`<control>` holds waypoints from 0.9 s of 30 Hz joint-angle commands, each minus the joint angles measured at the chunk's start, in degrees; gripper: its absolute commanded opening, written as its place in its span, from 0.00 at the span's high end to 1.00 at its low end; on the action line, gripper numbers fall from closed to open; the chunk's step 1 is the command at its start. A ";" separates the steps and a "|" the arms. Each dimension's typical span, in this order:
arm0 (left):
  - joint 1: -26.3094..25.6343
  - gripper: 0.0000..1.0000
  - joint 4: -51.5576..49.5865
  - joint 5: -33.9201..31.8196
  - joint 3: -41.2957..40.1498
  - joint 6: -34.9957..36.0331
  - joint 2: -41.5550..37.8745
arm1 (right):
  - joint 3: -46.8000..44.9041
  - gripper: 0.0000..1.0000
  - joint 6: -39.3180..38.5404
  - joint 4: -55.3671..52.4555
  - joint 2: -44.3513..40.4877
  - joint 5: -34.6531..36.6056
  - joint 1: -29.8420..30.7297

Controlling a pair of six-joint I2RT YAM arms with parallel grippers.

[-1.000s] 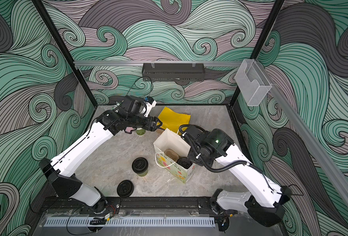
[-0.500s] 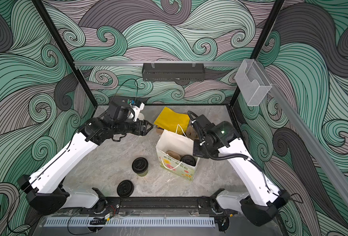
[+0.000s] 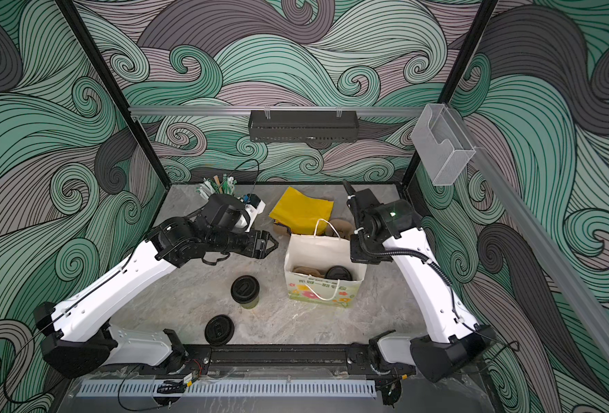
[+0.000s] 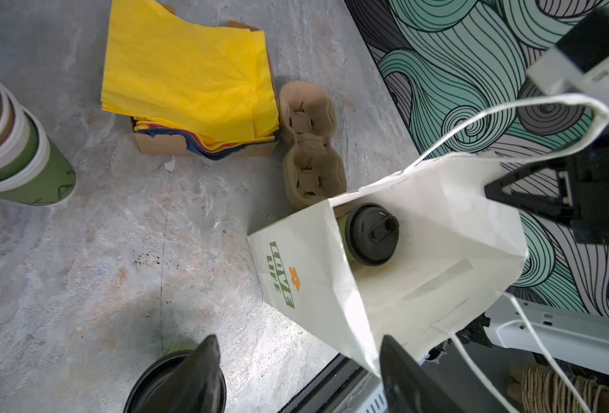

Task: Pack a coffee takeout order
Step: Rotate the takeout bag at the center of the table.

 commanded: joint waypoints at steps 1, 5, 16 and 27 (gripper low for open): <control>-1.08 0.27 -2.19 -0.71 1.50 -2.48 1.50 | 3.34 0.65 -1.34 -9.46 0.60 2.44 -0.60; -1.56 0.27 -3.28 -2.88 2.28 -3.47 1.84 | 6.03 0.42 3.42 -10.08 -1.70 -2.24 -0.26; -1.58 0.28 0.25 -7.20 0.66 -6.62 1.19 | -5.62 0.47 15.23 -7.58 -11.32 -2.90 4.02; -1.67 0.28 10.00 5.05 3.64 9.29 5.41 | -8.21 0.84 10.75 -7.22 -10.77 1.62 2.74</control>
